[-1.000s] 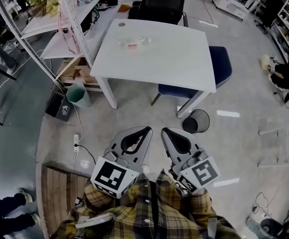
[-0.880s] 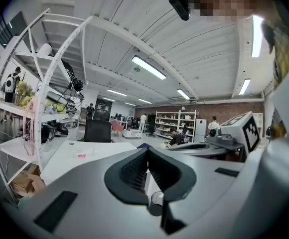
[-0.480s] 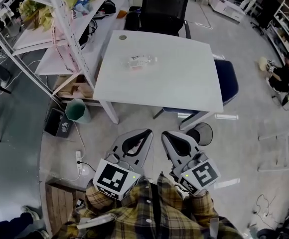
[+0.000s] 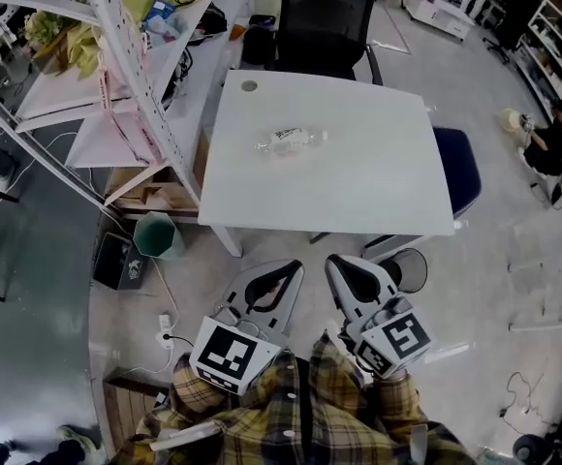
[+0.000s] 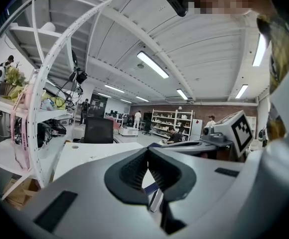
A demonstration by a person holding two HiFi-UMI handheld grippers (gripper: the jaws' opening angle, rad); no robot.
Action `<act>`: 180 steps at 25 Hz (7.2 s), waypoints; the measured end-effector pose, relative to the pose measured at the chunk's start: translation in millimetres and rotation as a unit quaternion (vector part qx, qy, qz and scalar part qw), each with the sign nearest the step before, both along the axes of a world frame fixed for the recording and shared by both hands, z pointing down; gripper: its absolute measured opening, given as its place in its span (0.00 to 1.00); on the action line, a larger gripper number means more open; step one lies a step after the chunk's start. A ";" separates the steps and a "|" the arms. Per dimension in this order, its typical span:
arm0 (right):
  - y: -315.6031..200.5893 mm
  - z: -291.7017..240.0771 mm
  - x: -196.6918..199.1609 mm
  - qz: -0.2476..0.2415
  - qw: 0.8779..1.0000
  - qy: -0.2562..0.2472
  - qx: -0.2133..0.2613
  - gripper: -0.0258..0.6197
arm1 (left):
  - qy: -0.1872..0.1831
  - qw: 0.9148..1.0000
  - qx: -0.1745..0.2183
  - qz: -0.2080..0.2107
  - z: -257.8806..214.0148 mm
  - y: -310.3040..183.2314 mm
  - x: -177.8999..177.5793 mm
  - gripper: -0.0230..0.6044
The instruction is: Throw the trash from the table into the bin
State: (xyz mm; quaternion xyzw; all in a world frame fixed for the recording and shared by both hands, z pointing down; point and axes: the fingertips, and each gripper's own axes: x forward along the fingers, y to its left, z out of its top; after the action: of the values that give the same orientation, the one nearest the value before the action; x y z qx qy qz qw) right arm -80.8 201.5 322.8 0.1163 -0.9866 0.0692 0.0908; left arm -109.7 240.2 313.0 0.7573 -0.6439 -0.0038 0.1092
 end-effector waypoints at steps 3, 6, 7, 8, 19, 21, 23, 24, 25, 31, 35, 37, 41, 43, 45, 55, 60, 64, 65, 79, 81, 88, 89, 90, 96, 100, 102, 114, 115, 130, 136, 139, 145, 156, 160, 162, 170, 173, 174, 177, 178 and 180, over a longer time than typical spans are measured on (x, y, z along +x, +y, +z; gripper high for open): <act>-4.7 6.0 -11.2 0.009 1.000 0.005 -0.007 0.04 | 0.010 1.000 0.000 0.000 3.2 -2.8 -13.0 0.05; -14.2 10.2 -17.6 0.020 1.000 0.009 -0.013 0.04 | 0.013 1.000 -0.011 0.003 11.1 -7.9 -23.4 0.05; -18.9 11.9 -19.7 0.023 1.000 0.010 -0.016 0.04 | 0.012 1.000 -0.017 0.004 14.8 -10.8 -27.3 0.05; -23.7 13.9 -21.9 0.026 0.999 0.011 -0.020 0.04 | 0.014 1.000 -0.023 0.004 18.3 -13.8 -31.3 0.05; -95.2 24.1 -71.8 0.017 0.999 0.034 -0.030 0.04 | 0.026 0.999 -0.028 -0.011 23.0 -78.2 -85.2 0.05; -113.5 24.7 -82.9 0.011 0.999 0.035 -0.029 0.04 | 0.023 0.999 -0.026 -0.016 21.3 -97.3 -96.0 0.05; -133.7 25.2 -93.6 0.005 0.999 0.038 -0.030 0.04 | 0.024 0.999 -0.025 -0.023 19.2 -117.8 -106.9 0.05; -144.9 24.5 -99.2 0.002 0.999 0.040 -0.028 0.04 | 0.027 0.999 -0.024 -0.027 17.0 -128.9 -112.6 0.05; -156.3 22.8 -105.2 -0.002 0.999 0.043 -0.024 0.04 | 0.028 0.999 -0.023 -0.031 14.3 -140.1 -118.3 0.05; -217.3 17.7 -142.6 -0.051 0.996 0.077 0.018 0.04 | 0.026 0.998 -0.028 -0.055 4.6 -205.4 -152.4 0.05; -255.4 29.6 -160.3 -0.070 0.993 0.097 0.021 0.04 | 0.027 0.996 -0.034 -0.072 10.7 -239.9 -167.3 0.05; -267.3 37.5 -166.6 -0.086 0.990 0.107 0.024 0.04 | 0.024 0.996 -0.036 -0.080 14.7 -250.9 -171.6 0.05; -277.9 51.8 -180.3 -0.119 0.984 0.129 0.025 0.04 | 0.034 0.994 -0.052 -0.092 27.4 -264.0 -180.1 0.05; -279.0 57.2 -184.7 -0.129 0.982 0.137 0.024 0.04 | 0.032 0.993 -0.062 -0.093 32.8 -267.4 -183.0 0.05; -278.6 60.1 -188.5 -0.138 0.981 0.138 0.019 0.04 | 0.031 0.993 -0.068 -0.096 34.9 -268.8 -187.4 0.05; -295.7 57.4 -208.2 -0.126 0.983 0.130 0.004 0.04 | 0.036 0.991 -0.082 -0.096 37.4 -267.2 -202.3 0.05; -301.2 66.4 -215.7 -0.141 0.979 0.146 -0.001 0.04 | 0.042 0.990 -0.083 -0.102 42.4 -263.5 -207.0 0.05; -298.3 74.9 -224.0 -0.166 0.974 0.156 -0.007 0.05 | 0.046 0.989 -0.085 -0.109 45.0 -258.6 -212.0 0.05; -297.0 77.5 -225.5 -0.174 0.972 0.159 -0.011 0.10 | 0.047 0.989 -0.084 -0.111 44.7 -257.8 -212.6 0.05; -280.8 133.4 -259.6 -0.308 0.912 0.252 0.095 0.36 | 0.066 0.983 -0.107 -0.131 62.6 -239.8 -223.8 0.05; -278.8 140.3 -263.7 -0.322 0.904 0.257 0.117 0.39 | 0.069 0.982 -0.112 -0.136 66.9 -237.8 -226.3 0.05; -270.7 185.0 -265.8 -0.398 0.841 0.325 0.169 0.46 | 0.077 0.978 -0.128 -0.143 80.4 -234.5 -229.1 0.05; -269.7 192.1 -264.5 -0.408 0.831 0.338 0.170 0.48 | 0.079 0.978 -0.129 -0.143 81.5 -234.7 -228.8 0.05; -268.3 199.0 -262.9 -0.418 0.822 0.349 0.170 0.50 | 0.080 0.978 -0.131 -0.143 82.2 -234.7 -228.3 0.05; -262.6 231.0 -261.1 -0.456 0.780 0.390 0.178 0.56 | 0.086 0.975 -0.139 -0.150 89.2 -230.0 -227.8 0.05; -265.0 246.2 -268.5 -0.465 0.766 0.402 0.187 0.57 | 0.089 0.973 -0.143 -0.159 92.8 -226.1 -229.8 0.05; -266.7 252.9 -272.3 -0.469 0.760 0.408 0.191 0.57 | 0.091 0.971 -0.145 -0.165 94.7 -223.7 -230.7 0.05; -266.9 281.2 -277.0 -0.485 0.737 0.433 0.183 0.57 | 0.101 0.966 -0.153 -0.182 101.1 -213.4 -228.5 0.05; -267.0 282.5 -276.5 -0.485 0.736 0.436 0.182 0.57 | 0.102 0.966 -0.153 -0.182 100.9 -213.3 -227.5 0.05; -264.1 261.0 -269.6 -0.453 0.782 0.402 0.148 0.52 | 0.094 0.966 -0.151 -0.186 96.9 -210.9 -219.0 0.05; -255.0 246.9 -260.3 -0.437 0.800 0.384 0.146 0.52 | 0.094 0.970 -0.145 -0.171 97.2 -212.6 -206.9 0.05; -249.8 243.1 -252.7 -0.430 0.804 0.382 0.153 0.52 | 0.092 0.973 -0.140 -0.160 96.2 -215.4 -203.7 0.05; -246.1 233.1 -239.4 -0.396 0.821 0.383 0.148 0.52 | 0.087 0.981 -0.126 -0.117 87.9 -222.9 -195.5 0.05; -245.5 211.1 -204.1 -0.249 0.877 0.396 0.105 0.52 | 0.068 0.989 -0.124 0.037 81.9 -216.1 -170.9 0.05; -244.2 205.1 -180.2 -0.174 0.894 0.404 0.090 0.52 | 0.048 0.986 -0.124 0.104 85.9 -210.5 -157.0 0.05; -245.8 202.0 -167.4 -0.140 0.901 0.403 0.081 0.52 | 0.046 0.983 -0.124 0.126 88.1 -212.1 -150.5 0.05; -246.8 190.9 -104.5 -0.044 0.907 0.417 0.050 0.52 | 0.049 0.972 -0.109 0.205 74.0 -222.2 -110.5 0.05; -250.4 181.2 -87.0 -0.020 0.911 0.410 0.047 0.52 | 0.045 0.970 -0.099 0.216 65.2 -230.3 -95.7 0.05; -252.0 177.6 -80.4 -0.012 0.913 0.406 0.046 0.52 | 0.043 0.970 -0.096 0.220 62.7 -232.9 -89.7 0.05; -256.8 168.0 -55.9 0.010 0.918 0.395 0.046 0.52 | 0.036 0.969 -0.089 0.227 57.2 -239.4 -68.7 0.05; -258.1 165.6 -46.3 0.017 0.919 0.392 0.046 0.52 | 0.034 0.969 -0.088 0.229 56.0 -241.3 -60.9 0.05; -259.3 161.8 -25.4 0.027 0.921 0.386 0.044 0.52 | 0.032 0.969 -0.086 0.229 54.0 -244.8 -43.0 0.05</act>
State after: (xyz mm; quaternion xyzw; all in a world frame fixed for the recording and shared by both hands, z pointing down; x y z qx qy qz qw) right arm -106.2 -57.8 484.6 0.1644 -0.8736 -0.0223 0.4575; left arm -152.7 -4.6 367.1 0.8719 -0.4473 0.0523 0.1924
